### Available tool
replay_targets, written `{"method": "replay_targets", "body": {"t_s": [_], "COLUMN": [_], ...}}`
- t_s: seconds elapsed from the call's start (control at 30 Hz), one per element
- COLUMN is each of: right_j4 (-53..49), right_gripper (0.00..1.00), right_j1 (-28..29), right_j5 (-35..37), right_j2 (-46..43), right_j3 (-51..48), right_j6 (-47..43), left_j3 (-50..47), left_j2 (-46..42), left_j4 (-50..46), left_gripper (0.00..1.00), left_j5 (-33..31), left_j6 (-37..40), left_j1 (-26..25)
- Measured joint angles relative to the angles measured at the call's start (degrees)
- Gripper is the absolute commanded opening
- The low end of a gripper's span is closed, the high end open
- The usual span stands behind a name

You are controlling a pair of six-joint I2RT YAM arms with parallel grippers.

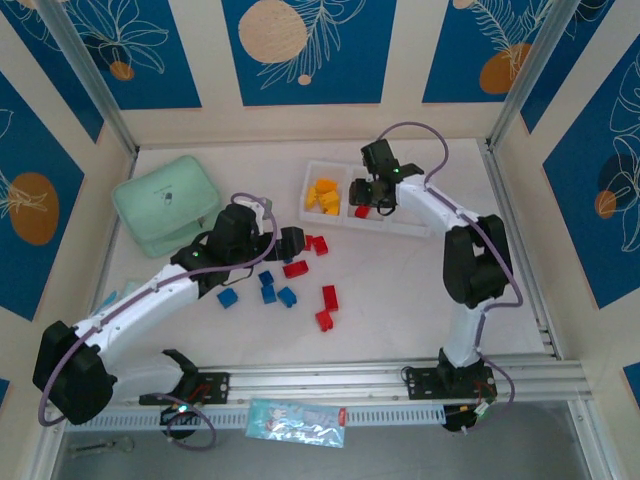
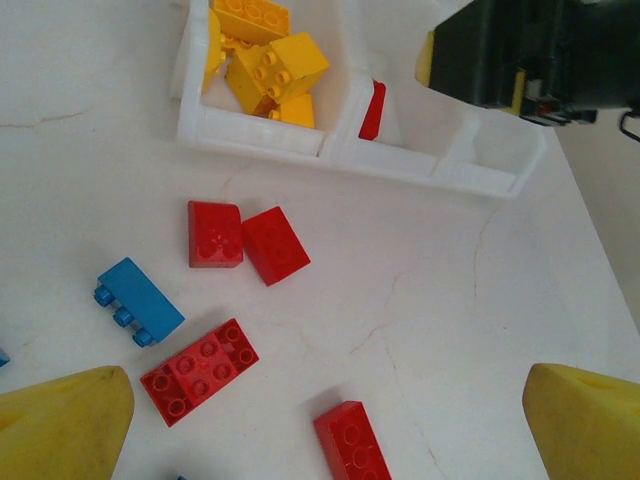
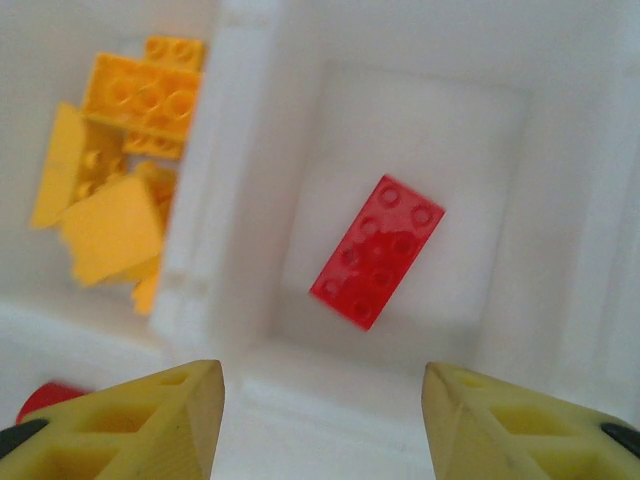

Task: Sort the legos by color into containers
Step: Pick up the lego from the bottom-center of the table.

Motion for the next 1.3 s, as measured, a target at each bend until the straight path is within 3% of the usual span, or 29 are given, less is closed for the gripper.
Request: {"method": "replay_targets", "body": {"t_s": [0.37,0.53,0.7,0.9,1.03,1.3], "right_j4": [-1.44,-2.60,-1.99,-0.57,0.85,1.57], "right_gripper": [0.63,0.66,0.75,0.78,0.77,0.63], "right_j1": [8.09,13.46,18.36,23.96,25.97,28.46], "right_j5": [-2.51,-2.51,-2.49,-2.47,-2.51,-0.70], "right_j2": [-12.70,-14.93,-15.82,-15.82,-14.27,-9.11], "right_j3": [-12.31,-18.49,-22.60,-25.27,-25.59,-25.62], "right_j6": [1.95,4.42,7.61,11.78,14.12,17.00], "left_j3": [-3.61,-7.78,-11.21,-13.92,-16.50,-17.86], "left_j2": [-5.53,-8.24,-10.71,-13.05,-14.93,-16.90], "left_j4": [-1.70,-3.15,-3.34,-3.34,-3.34,-3.45], "left_gripper": [0.99,0.99,0.99,0.99,0.99,0.99], "left_j5": [0.83,0.83,0.57,-0.52,-1.90,-3.28], "left_j6": [0.02,-0.50,-2.16,-4.79,-6.62,-8.20], "left_j1": [0.22,0.37,0.37,0.42,0.48,0.48]}}
